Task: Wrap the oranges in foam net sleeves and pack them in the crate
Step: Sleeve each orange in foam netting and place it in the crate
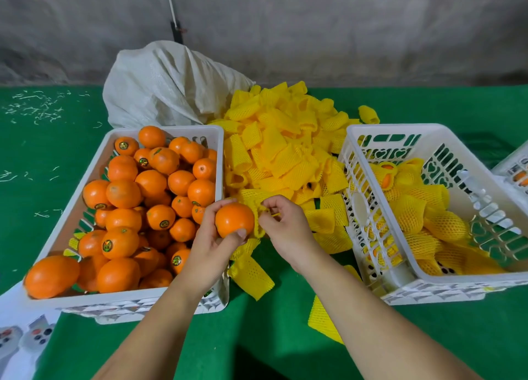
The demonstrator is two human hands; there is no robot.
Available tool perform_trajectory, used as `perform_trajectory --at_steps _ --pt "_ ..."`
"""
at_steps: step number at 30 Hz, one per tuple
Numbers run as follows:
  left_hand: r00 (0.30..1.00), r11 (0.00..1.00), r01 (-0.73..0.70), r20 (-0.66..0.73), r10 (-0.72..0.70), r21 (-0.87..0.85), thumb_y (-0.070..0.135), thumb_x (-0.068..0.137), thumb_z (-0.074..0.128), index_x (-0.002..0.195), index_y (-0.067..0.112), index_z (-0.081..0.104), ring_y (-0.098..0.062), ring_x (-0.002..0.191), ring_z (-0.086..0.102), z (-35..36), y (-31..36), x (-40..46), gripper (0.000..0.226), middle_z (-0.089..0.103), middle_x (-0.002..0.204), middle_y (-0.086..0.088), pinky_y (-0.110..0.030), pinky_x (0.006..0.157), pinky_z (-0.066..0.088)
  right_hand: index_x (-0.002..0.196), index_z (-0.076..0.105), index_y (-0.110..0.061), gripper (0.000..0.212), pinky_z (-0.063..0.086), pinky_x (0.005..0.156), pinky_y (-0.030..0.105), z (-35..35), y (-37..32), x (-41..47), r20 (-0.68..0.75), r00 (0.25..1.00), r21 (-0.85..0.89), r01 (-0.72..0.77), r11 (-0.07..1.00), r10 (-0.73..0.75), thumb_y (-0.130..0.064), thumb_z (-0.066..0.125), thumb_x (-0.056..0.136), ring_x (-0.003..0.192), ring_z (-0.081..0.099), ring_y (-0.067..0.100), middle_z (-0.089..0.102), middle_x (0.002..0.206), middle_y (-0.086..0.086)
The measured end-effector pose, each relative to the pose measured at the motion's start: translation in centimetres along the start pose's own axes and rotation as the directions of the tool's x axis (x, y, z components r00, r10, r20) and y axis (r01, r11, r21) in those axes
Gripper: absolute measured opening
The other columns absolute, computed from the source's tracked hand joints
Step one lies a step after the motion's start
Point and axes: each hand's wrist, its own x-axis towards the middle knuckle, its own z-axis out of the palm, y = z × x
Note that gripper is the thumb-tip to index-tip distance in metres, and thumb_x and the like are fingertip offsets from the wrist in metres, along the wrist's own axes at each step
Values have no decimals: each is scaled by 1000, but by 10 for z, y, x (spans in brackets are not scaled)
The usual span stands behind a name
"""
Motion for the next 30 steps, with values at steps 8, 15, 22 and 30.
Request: perform_trajectory --at_steps 8,15,22,30 --pt "974 971 180 166 -154 -155 44 76 83 131 35 68 -40 114 70 8 14 -1 58 45 149 -11 -46 88 62 97 58 -30 16 51 72 26 5 2 1 -256 946 -196 152 969 -201 -20 71 98 85 61 10 63 91 -10" --pt "925 949 275 311 -216 -157 45 67 98 136 27 70 -34 138 56 9 14 -1 77 35 162 12 -50 92 61 112 63 -20 20 53 77 27 -4 11 1 -222 932 -314 209 926 -285 -14 73 95 96 59 10 64 108 -6" --pt "967 965 245 101 -236 -95 36 80 91 135 27 64 -32 104 76 6 19 8 62 63 135 -14 -34 81 64 108 71 -26 13 53 82 21 -13 14 4 -109 941 -269 282 921 -320 -21 73 97 96 62 0 66 105 -17" --pt "959 996 94 -268 -89 7 28 93 81 131 31 35 -5 87 70 16 10 15 59 56 115 -4 -28 73 63 103 70 -33 10 47 71 11 -6 -6 -17 -39 940 -93 335 938 -340 -30 71 94 89 62 1 67 97 -23"
